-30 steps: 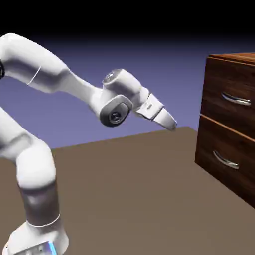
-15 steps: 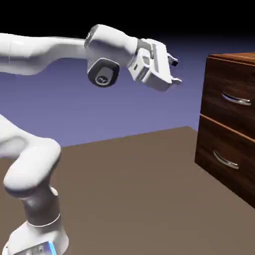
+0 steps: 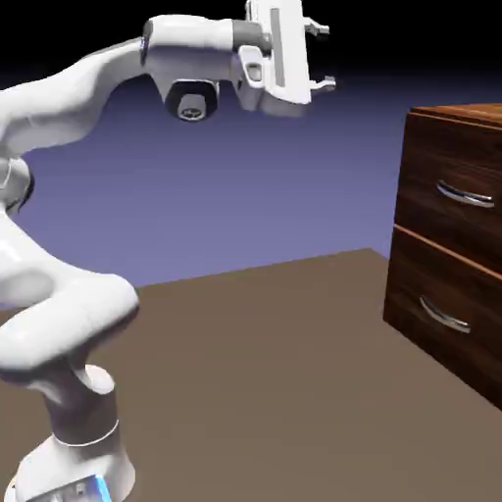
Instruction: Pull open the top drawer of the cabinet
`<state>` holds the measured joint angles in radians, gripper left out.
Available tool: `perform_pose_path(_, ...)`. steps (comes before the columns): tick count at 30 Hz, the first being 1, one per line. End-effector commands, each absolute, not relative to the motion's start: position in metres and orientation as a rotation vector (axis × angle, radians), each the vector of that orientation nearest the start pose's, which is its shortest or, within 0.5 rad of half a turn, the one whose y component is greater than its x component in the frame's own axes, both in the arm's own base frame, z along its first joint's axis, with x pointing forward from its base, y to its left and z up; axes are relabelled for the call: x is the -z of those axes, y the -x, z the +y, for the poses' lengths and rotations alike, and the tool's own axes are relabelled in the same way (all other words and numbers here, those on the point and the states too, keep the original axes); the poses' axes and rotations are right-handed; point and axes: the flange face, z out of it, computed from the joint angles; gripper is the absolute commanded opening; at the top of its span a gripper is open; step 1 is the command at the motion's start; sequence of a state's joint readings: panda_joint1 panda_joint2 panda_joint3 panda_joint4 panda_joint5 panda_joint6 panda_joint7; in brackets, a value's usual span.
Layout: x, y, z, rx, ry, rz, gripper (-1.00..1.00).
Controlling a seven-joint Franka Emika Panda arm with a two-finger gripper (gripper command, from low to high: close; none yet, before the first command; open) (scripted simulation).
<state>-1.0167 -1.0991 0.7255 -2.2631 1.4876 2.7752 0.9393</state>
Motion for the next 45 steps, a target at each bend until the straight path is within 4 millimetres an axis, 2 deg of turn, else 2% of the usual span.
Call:
perform_pose_path(1,-0.739,-0.356,0.051,1.201,0.962,1.428,0.00)
perform_pose_path(5,-0.733,-0.380,0.078,1.157,0.900,1.393,0.00)
perform_pose_path(9,-0.716,-0.414,0.101,1.102,0.856,1.367,0.00)
perform_pose_path(13,-0.689,-0.456,0.117,1.034,0.824,1.355,0.00)
perform_pose_path(17,-0.651,-0.502,0.122,0.956,0.796,1.358,0.00)
perform_pose_path(21,-0.604,-0.552,0.116,0.867,0.763,1.378,0.00)
perform_pose_path(24,-0.562,-0.588,0.103,0.794,0.731,1.403,0.00)
perform_pose_path(27,-0.516,-0.621,0.082,0.718,0.689,1.435,0.00)
perform_pose_path(31,-0.449,-0.660,0.045,0.613,0.615,1.482,0.00)
perform_pose_path(32,-0.449,-0.660,0.045,0.613,0.615,1.482,0.00)
perform_pose_path(39,-0.449,-0.710,0.045,0.613,0.615,1.482,0.00)
perform_pose_path(40,-0.449,-0.710,0.045,0.613,0.615,1.482,-1.00)
perform_pose_path(41,-0.449,-0.710,0.045,0.613,0.615,1.482,-1.00)
perform_pose_path(45,-0.449,-0.681,0.045,0.613,0.615,1.482,-1.00)
